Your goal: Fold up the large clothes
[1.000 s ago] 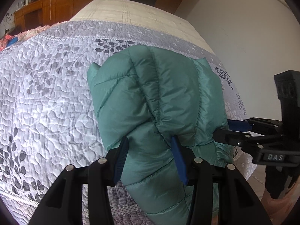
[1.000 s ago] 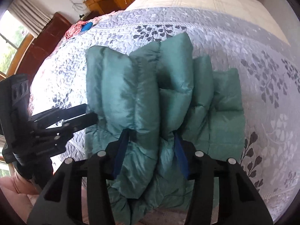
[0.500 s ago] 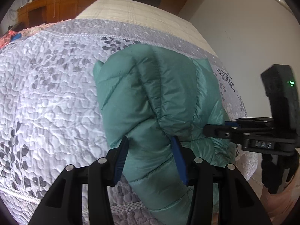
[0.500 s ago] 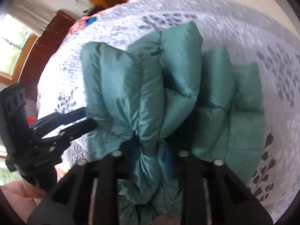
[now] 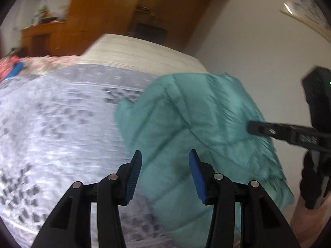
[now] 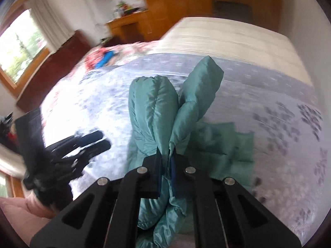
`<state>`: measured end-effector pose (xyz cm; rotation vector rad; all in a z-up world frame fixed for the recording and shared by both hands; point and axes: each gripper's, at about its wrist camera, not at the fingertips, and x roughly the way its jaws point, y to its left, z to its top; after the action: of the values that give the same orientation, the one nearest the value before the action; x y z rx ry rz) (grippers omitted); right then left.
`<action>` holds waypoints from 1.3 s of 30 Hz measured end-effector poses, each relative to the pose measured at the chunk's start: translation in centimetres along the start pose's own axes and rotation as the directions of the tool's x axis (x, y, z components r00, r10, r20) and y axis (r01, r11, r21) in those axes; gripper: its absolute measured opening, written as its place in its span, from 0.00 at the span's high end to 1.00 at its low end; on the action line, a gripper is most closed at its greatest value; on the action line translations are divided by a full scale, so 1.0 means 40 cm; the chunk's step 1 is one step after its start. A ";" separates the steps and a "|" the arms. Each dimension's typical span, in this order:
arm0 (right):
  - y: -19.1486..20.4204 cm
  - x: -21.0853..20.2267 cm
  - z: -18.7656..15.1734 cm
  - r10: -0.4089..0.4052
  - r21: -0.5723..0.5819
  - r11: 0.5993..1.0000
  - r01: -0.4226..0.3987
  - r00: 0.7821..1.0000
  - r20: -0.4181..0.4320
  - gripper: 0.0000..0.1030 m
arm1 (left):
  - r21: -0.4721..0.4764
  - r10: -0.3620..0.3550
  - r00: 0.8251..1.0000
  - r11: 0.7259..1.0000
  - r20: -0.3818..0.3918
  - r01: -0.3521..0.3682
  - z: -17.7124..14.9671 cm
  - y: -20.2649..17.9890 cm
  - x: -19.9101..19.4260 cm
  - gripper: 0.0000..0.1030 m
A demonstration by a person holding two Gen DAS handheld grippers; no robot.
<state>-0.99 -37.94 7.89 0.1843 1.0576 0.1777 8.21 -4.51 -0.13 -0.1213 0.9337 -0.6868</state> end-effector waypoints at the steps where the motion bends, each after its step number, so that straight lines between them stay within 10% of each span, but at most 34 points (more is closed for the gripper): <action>1: -0.036 0.002 -0.009 -0.019 0.032 0.999 0.019 1.000 -0.003 0.95 | 0.017 -0.017 1.000 1.000 -0.016 0.017 -0.003 -0.021 0.022 0.54; 10: -0.341 0.062 -0.222 -0.054 0.336 0.938 0.084 0.994 -0.100 0.95 | 0.132 -0.015 0.987 0.991 -0.161 0.036 -0.034 -0.150 0.230 0.55; 21: -0.429 0.245 -0.360 0.019 0.421 0.905 0.058 0.984 -0.176 0.90 | 0.263 0.127 0.958 0.963 -0.258 -0.057 -0.130 -0.185 0.377 0.51; 27: -0.437 0.239 -0.353 0.024 0.420 0.906 0.058 0.982 -0.189 0.87 | 0.248 0.156 0.945 0.965 -0.287 -0.084 -0.119 -0.184 0.390 0.51; 35: -0.378 0.065 -0.270 -0.187 0.299 0.930 0.215 0.975 -0.120 0.81 | 0.235 0.177 0.953 0.965 -0.246 -0.118 -0.060 -0.208 0.322 0.53; 39: -0.327 0.040 -0.196 -0.132 0.216 0.967 0.135 0.991 -0.029 0.81 | 0.215 0.182 0.956 0.968 -0.229 -0.133 -0.030 -0.199 0.322 0.53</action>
<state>-6.35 -49.75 -0.27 0.3087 1.0998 -0.0597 8.52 -18.15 -6.82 0.2192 1.0948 -0.6509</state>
